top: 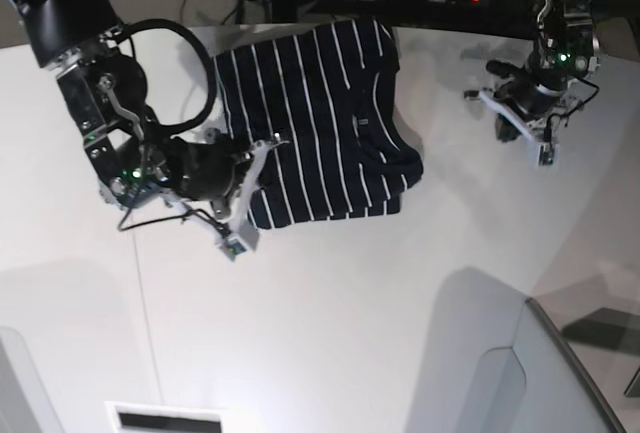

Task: Layout the t-shirt on the table in an organized manner, then fold the t-shirt properly
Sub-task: 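Grasp the bundle's corners with both grippers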

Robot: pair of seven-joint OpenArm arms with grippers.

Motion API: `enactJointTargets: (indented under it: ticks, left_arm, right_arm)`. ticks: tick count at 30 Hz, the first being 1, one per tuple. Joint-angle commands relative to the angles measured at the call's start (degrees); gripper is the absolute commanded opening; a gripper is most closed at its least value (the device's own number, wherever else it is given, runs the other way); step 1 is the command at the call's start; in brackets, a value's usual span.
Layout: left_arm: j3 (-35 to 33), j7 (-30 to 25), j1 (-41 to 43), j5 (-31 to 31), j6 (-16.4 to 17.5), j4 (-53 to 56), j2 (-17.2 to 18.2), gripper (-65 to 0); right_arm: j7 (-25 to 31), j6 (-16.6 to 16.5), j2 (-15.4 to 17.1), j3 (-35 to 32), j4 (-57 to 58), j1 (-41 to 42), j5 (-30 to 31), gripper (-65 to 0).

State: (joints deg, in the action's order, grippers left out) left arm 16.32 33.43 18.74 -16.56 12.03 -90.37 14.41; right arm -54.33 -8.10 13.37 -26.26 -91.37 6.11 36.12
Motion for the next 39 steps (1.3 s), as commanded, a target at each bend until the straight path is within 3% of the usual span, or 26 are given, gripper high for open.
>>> enactJointTargets:
  ticks: [1,5,9,11,13,16,20,26,33,39]
  left_arm:
    - [0.2,-1.0,-1.6,-0.9,-0.2,-0.7,0.7,-65.0]
    - [0.2,-1.0,-6.4,-3.4,0.1,1.9,-2.9,-65.0]
    - [-2.8,-1.0,-8.1,-3.4,0.2,2.5,-4.3,-26.3]
    - [-5.1,-1.1,-8.1,-3.4,0.2,2.5,-4.3,-13.7]
    - [-6.6,-1.1,-8.9,-3.4,0.4,2.6,-4.5,-7.1]
    - [-6.9,-1.1,-9.6,-4.3,3.5,3.3,-4.8,-8.4]
    - [-5.7,-1.3,-11.6,-11.0,8.1,7.2,-4.8,-9.7]
    - [-7.6,-1.4,-13.5,-12.2,8.8,11.8,-4.9,-10.0]
    - [-8.0,-1.5,-14.6,-12.3,8.8,12.4,-5.1,-29.3]
    - [-7.9,-1.5,-14.7,-12.3,8.8,12.3,-5.1,-41.1]
  right_arm:
    - [1.4,-0.2,0.1,0.3,-0.5,0.6,0.9,-64.8]
    - [1.7,-0.2,0.3,0.3,1.9,0.3,0.9,-64.8]
    - [1.7,-0.2,0.3,0.2,3.0,-0.4,0.9,-64.8]
    - [1.8,-0.2,0.3,0.2,3.0,-0.5,0.9,-64.8]
    - [1.8,-0.2,0.3,0.2,3.1,-0.5,0.9,-64.8]
    - [1.8,-0.2,0.3,0.0,3.1,-0.4,0.9,-64.8]
    - [1.8,-0.3,0.3,-0.1,3.1,-0.5,0.9,-64.8]
    - [1.8,-0.3,0.3,-0.1,3.1,-0.5,0.9,-64.8]
    - [1.8,-0.3,0.3,-0.1,3.2,-0.6,0.9,-64.8]
    - [1.8,-0.3,0.3,-0.1,3.2,-0.6,0.9,-64.8]
